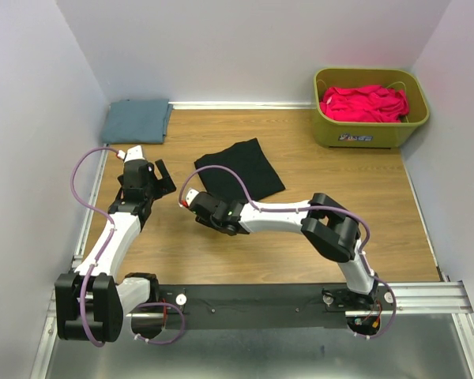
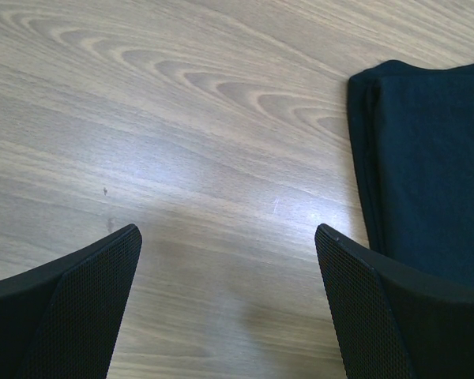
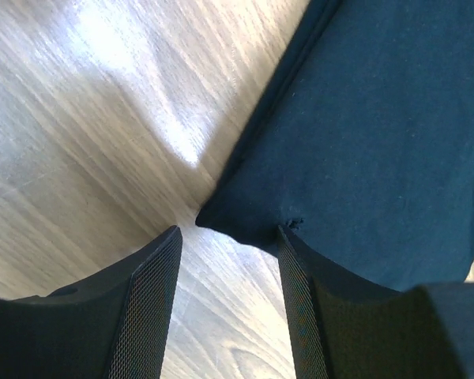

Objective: Fold and stack the t-shirts
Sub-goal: Neatly place the folded tshirt to the corner

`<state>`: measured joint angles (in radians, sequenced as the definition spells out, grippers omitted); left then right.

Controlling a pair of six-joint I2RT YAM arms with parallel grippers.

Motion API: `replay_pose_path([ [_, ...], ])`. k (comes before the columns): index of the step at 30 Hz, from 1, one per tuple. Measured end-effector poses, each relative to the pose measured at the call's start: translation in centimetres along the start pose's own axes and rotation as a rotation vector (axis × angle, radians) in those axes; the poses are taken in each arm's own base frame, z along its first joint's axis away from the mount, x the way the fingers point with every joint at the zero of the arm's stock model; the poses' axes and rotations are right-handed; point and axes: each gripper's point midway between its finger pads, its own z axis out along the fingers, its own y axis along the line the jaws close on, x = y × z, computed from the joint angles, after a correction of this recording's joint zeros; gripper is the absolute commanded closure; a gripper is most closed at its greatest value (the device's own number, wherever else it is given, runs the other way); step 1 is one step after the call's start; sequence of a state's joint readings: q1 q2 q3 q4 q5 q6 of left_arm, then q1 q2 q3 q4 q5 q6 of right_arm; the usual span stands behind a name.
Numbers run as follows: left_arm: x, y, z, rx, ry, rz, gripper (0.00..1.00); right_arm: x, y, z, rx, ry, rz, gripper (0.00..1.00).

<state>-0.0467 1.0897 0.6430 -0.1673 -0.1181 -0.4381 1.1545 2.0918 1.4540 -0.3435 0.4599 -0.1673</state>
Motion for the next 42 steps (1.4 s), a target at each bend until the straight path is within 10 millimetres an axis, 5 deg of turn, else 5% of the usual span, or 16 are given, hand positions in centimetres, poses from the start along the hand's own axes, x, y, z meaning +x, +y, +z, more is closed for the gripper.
replay_pose_path([
  [9,0.5,-0.3,0.2,0.019,0.024,0.002,0.02,-0.3,0.0,0.9,0.024,-0.007,-0.011,0.63],
  [16,0.6,-0.8,0.2,0.046,0.031,0.001,0.02,-0.3,-0.3,1.4,0.051,-0.003,-0.016,0.99],
  [27,1.2,-2.8,0.7,0.137,0.069,-0.077,0.02,-1.0,-1.1,0.9,-0.082,-0.026,0.128,0.99],
  [42,4.4,-9.3,3.4,0.415,0.245,-0.327,0.02,-3.5,-3.8,-2.1,-0.221,-0.131,0.364,1.0],
])
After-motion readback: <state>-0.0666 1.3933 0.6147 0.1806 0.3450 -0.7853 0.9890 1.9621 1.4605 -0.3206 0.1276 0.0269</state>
